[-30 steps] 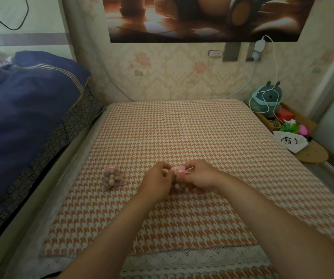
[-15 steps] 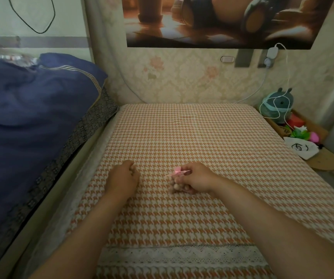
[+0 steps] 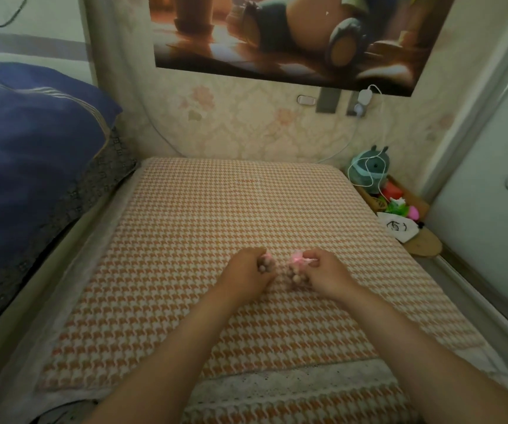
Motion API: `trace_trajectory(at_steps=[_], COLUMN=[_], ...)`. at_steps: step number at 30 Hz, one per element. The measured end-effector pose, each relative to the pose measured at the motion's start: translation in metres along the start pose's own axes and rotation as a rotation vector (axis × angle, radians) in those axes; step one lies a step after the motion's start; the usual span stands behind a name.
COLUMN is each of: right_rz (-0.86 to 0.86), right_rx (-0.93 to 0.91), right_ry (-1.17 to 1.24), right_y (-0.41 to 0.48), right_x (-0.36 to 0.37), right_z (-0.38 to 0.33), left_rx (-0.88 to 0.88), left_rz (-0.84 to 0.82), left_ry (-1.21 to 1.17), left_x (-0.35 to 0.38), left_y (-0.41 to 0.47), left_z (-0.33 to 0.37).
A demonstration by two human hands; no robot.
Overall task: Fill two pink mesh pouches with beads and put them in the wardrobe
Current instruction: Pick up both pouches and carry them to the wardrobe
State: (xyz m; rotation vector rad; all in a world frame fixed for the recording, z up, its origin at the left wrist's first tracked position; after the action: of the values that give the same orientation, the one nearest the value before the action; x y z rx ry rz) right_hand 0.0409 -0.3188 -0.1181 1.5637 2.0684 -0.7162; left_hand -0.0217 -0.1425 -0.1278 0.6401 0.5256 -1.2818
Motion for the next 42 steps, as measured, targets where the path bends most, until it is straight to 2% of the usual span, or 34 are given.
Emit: trace_trajectory(at_steps=[4, 8, 15, 18, 21, 27, 31, 35, 38, 42], right_rz=[0.026, 0.042, -0.223, -0.295, -0.285, -0.237, -0.239, -0.187, -0.090, 0.122], right_rx=[-0.034, -0.166, -0.360, -0.398, -0.372, -0.247, -0.183, -0.107, -0.080, -0.014], right_ry=[-0.205, -0.450, -0.681, -0.562, -0.400, -0.340, -0.296, -0.244, -0.189, -0.146], right_y=[0.007, 0.023, 0.050, 0.075, 0.103, 0.118, 0.094, 0.065, 0.040, 0.001], right_x=[-0.030, -0.044, -0.032, -0.026, -0.030, -0.075, -0.145, -0.257, -0.358, -0.505], right_z=[0.021, 0.027, 0.029, 0.030, 0.030, 0.027, 0.013, -0.008, -0.025, -0.033], left_rx=[0.074, 0.098, 0.087, 0.108, 0.105, -0.005, -0.092, -0.095, -0.036, 0.029], left_rz=[-0.015, -0.016, 0.038, -0.020, -0.106, -0.178, -0.198, -0.244, -0.283, -0.385], left_ry=[-0.002, 0.119, 0.195, 0.299, 0.289, 0.236, 0.103, 0.082, 0.075, 0.051], left_x=[0.023, 0.042, 0.058, 0.064, 0.067, 0.057, 0.039, 0.022, 0.018, 0.025], left_y=[0.016, 0.049, 0.106, 0.125, 0.138, 0.150, 0.164, 0.183, 0.202, 0.216], left_z=[0.010, 0.023, 0.008, -0.002, 0.001, 0.038, 0.114, 0.236, 0.339, 0.490])
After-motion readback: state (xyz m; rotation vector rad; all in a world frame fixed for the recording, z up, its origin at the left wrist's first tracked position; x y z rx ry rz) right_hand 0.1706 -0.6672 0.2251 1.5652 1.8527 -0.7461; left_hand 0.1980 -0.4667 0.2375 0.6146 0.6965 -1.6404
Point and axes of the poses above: each hand's wrist, its own y-axis towards the middle knuckle, its own x-axis out of the palm, z = x × y, the point moved 3 cm from there along y, towards the middle knuckle, and after that the axes turned 1 degree about x, right-handed, at the moved point
